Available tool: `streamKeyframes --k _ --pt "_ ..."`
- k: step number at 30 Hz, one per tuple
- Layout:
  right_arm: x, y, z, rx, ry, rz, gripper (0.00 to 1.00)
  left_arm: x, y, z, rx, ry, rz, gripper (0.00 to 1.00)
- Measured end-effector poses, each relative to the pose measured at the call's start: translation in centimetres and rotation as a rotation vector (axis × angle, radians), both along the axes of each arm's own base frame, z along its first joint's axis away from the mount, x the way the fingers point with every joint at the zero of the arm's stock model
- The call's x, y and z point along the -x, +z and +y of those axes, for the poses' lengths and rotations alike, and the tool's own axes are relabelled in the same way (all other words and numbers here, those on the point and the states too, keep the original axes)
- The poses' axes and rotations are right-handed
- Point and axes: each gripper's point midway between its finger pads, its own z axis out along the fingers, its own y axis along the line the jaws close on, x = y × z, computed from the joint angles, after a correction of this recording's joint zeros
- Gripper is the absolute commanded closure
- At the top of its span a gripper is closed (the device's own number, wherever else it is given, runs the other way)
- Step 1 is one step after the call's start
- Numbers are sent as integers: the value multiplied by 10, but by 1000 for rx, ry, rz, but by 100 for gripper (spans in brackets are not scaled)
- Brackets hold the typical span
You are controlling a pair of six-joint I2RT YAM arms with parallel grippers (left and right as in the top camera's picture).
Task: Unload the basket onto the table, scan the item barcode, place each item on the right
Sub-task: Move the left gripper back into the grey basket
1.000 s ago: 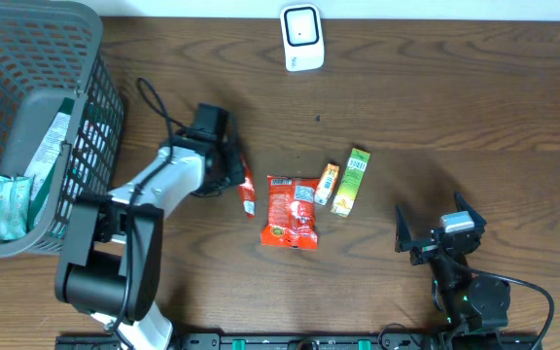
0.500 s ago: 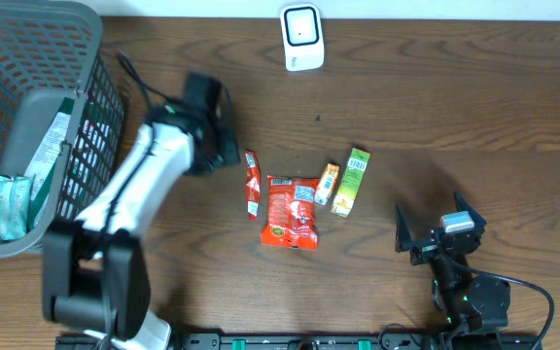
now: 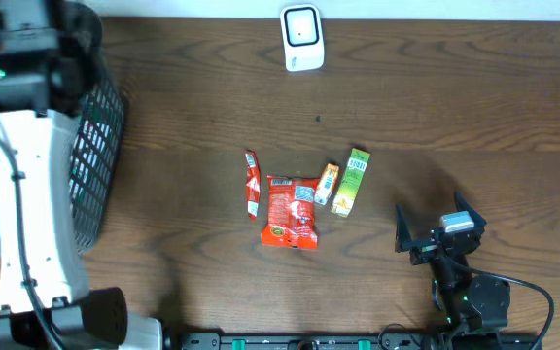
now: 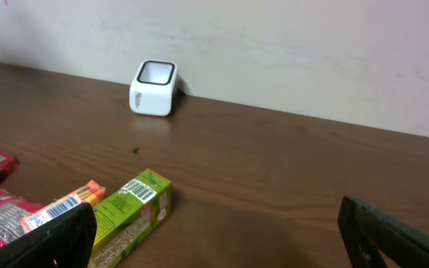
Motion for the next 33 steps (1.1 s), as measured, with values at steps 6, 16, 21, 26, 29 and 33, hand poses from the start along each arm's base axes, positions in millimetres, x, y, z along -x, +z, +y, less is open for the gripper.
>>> streamKeyframes --k 6,16,21,26,29,33 --pt "0 0 0 0 0 0 1 31 -22 83 -30 231 76 40" --pt "0 0 0 0 0 0 1 71 -137 168 64 447 368 35" --pt "0 0 0 0 0 0 1 79 -181 184 109 482 468 34" --pt "0 0 0 0 0 0 1 80 -215 186 145 477 547 34" --pt "0 0 0 0 0 0 1 81 -234 185 160 458 595 34" --pt "0 0 0 0 0 0 1 81 -253 183 183 437 643 33"
